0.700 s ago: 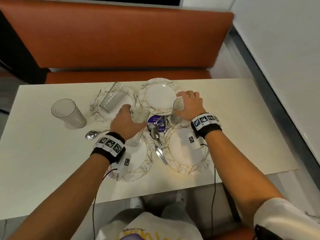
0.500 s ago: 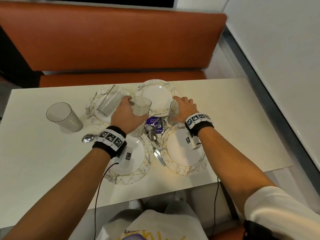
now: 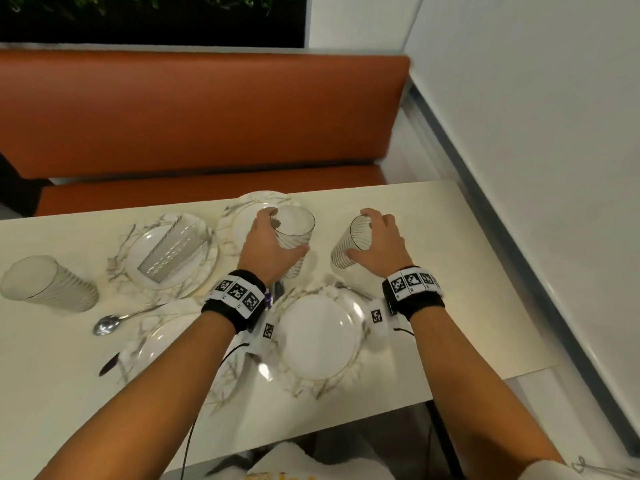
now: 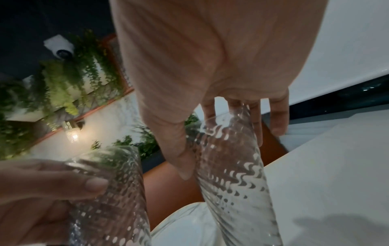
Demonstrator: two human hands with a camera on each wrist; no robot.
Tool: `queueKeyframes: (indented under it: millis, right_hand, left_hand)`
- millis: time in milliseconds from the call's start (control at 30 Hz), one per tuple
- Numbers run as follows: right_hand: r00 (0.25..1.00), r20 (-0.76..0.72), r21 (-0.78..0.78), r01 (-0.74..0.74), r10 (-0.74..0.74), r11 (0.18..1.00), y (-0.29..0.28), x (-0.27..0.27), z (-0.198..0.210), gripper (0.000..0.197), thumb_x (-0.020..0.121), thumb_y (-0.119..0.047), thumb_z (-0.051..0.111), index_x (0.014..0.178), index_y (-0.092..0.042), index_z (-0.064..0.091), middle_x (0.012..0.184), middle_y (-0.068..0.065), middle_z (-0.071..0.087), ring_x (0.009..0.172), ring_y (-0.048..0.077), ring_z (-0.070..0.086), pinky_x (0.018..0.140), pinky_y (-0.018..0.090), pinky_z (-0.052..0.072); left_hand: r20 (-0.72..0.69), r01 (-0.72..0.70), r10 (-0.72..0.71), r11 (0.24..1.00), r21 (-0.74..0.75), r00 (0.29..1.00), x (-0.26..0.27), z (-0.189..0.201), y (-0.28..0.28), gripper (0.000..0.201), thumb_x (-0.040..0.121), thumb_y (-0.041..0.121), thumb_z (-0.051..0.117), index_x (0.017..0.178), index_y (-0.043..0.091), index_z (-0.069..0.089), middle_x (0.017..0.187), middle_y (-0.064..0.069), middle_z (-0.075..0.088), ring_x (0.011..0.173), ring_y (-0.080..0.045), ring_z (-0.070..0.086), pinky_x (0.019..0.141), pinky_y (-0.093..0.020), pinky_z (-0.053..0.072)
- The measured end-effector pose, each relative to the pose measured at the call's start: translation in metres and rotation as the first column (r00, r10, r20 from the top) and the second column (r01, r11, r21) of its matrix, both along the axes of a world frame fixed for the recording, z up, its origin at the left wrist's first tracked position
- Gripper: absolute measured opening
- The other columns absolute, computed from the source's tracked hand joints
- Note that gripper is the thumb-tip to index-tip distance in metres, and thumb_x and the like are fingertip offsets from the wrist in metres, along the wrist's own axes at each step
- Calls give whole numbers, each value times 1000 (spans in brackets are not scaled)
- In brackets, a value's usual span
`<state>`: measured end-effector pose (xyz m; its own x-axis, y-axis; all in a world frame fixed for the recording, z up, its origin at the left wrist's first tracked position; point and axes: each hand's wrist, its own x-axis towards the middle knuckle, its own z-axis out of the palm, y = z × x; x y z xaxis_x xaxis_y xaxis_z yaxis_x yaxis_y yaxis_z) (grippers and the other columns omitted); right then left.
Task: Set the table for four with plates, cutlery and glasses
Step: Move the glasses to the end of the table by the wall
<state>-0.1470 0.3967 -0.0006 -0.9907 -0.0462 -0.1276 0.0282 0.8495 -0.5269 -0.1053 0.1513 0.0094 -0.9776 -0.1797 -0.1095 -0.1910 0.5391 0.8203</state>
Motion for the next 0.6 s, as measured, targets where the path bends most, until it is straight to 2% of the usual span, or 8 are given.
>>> queueKeyframes:
  millis: [133, 300, 400, 467, 600]
  right_hand:
    - [992, -4, -44, 129, -129, 991, 80, -12, -11, 99, 65, -40, 87, 146, -31, 30, 132, 6, 45, 121, 30, 52, 103, 55, 43]
    - [974, -37, -71, 220, -223, 973, 149, -18, -32, 113, 66, -37, 89, 154, -23, 19, 138, 5, 49, 126, 29, 47, 107, 51, 39]
    - [960, -58, -124, 265, -273, 956, 180, -19, -47, 116, 65, -38, 90, 155, -25, 18, 135, -1, 52, 124, 26, 48, 106, 50, 40]
    - [944, -54, -179, 312, -326, 933, 197, -20, -54, 117, 64, -38, 91, 154, -27, 17, 135, -3, 53, 124, 23, 48, 108, 50, 41]
    - [900, -19, -378, 396, -435, 837, 222, -23, -68, 120, 59, -35, 95, 152, -36, 19, 135, -7, 51, 126, 17, 48, 110, 46, 44]
  left_hand:
    - [23, 65, -66, 997, 27, 998, -30, -15, 83, 95, 72, 34, 92, 147, 16, 36, 139, -9, 57, 125, -31, 57, 105, -46, 50]
    - [33, 84, -86, 994, 64, 996, -53, -43, 171, 93, 73, 28, 92, 146, 15, 36, 140, -8, 57, 126, -28, 57, 106, -40, 48]
    - [35, 98, -101, 992, 77, 994, -63, -59, 211, 93, 73, 25, 93, 145, 13, 36, 141, -8, 57, 125, -27, 58, 105, -39, 49]
    - [35, 108, -112, 990, 90, 993, -68, -67, 234, 93, 73, 27, 93, 145, 16, 35, 141, -5, 56, 124, -25, 58, 104, -41, 51]
    - [16, 112, -115, 986, 127, 993, -78, -82, 271, 92, 74, 32, 91, 146, 27, 33, 142, 4, 55, 127, -19, 57, 104, -43, 53]
